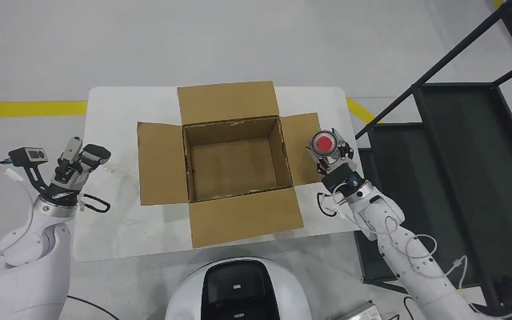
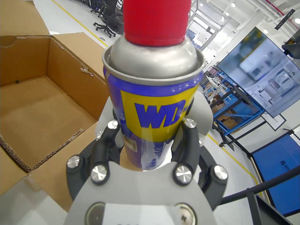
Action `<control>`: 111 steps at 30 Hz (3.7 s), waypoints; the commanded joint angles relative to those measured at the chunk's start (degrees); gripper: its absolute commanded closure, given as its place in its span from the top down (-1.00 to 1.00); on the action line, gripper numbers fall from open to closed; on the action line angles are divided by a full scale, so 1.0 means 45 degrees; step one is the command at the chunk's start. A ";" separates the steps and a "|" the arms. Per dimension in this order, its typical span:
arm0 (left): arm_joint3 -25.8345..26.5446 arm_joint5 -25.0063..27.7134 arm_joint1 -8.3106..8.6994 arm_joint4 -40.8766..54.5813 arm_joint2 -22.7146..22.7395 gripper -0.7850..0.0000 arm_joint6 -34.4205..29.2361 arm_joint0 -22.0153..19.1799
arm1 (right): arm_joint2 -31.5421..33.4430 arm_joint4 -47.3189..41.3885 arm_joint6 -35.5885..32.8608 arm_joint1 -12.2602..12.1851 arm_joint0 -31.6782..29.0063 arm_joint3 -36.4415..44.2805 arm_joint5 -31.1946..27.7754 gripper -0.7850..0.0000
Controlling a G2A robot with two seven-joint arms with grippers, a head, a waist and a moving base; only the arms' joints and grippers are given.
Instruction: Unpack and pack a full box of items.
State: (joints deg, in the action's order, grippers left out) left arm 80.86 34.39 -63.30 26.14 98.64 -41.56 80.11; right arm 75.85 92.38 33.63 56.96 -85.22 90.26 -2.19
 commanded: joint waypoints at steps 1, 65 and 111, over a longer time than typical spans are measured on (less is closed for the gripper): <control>0.0001 0.0000 0.0000 0.0000 0.0000 1.00 0.0000 0.0000 | 0.0000 0.0001 0.0000 0.0000 0.0001 0.0000 0.0000 -1.00; 0.0001 0.0000 0.0000 0.0000 0.0000 1.00 0.0000 0.0000 | -1.0503 0.3415 -0.9816 0.4571 1.2402 -0.7301 -0.8881 1.00; 0.0001 0.0000 0.0000 0.0000 0.0000 1.00 0.0000 0.0000 | 0.2576 -0.3200 -0.5081 0.0835 -0.0470 0.1233 -0.6858 1.00</control>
State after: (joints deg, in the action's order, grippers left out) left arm 80.86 34.39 -63.30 26.14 98.64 -41.56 80.11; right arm 87.44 77.98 10.76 60.72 -87.33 95.81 -33.05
